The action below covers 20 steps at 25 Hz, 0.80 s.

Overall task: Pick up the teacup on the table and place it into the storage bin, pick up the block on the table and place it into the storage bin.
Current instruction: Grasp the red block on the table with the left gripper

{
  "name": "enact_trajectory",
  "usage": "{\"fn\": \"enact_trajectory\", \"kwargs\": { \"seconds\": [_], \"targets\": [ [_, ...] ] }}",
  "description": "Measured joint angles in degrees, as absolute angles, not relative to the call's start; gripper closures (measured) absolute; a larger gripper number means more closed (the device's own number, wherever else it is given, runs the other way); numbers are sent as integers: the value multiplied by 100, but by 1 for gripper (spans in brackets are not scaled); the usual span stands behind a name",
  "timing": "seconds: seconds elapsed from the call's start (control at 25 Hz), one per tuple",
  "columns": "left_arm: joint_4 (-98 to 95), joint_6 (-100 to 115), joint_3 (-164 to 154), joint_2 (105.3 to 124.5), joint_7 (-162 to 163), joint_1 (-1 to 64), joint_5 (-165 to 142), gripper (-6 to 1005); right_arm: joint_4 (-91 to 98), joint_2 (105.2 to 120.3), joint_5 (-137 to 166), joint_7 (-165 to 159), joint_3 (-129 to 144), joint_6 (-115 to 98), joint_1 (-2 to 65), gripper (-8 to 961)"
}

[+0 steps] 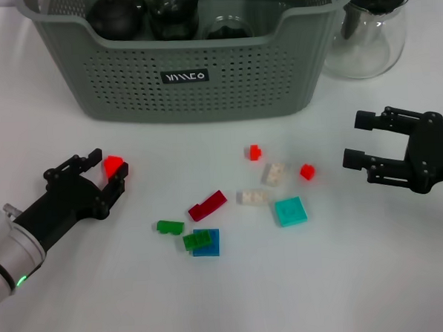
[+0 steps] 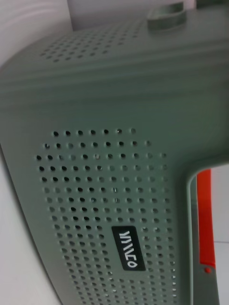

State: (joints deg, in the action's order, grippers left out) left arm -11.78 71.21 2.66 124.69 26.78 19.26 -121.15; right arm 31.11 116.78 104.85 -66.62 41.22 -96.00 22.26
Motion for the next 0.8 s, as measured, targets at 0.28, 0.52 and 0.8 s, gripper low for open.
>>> {"fn": "enact_trajectory", "kwargs": {
  "seconds": [0.28,0.52,0.8],
  "targets": [
    [-1198,7058,400,12453,2709,1932,-12107,509,3111,11676,10486,-6662,4122,-9614,2223,188],
    [-1159,7192,356,12469,2672,1935,-12147,509,3111,11680,10485,-6662,4122,-9633,2223,188],
    [-1061,7033,284,12464,2658,2001,-12167,509,3110,11684,10485,-6662,4122,-9632,2214,189]
  ]
}}
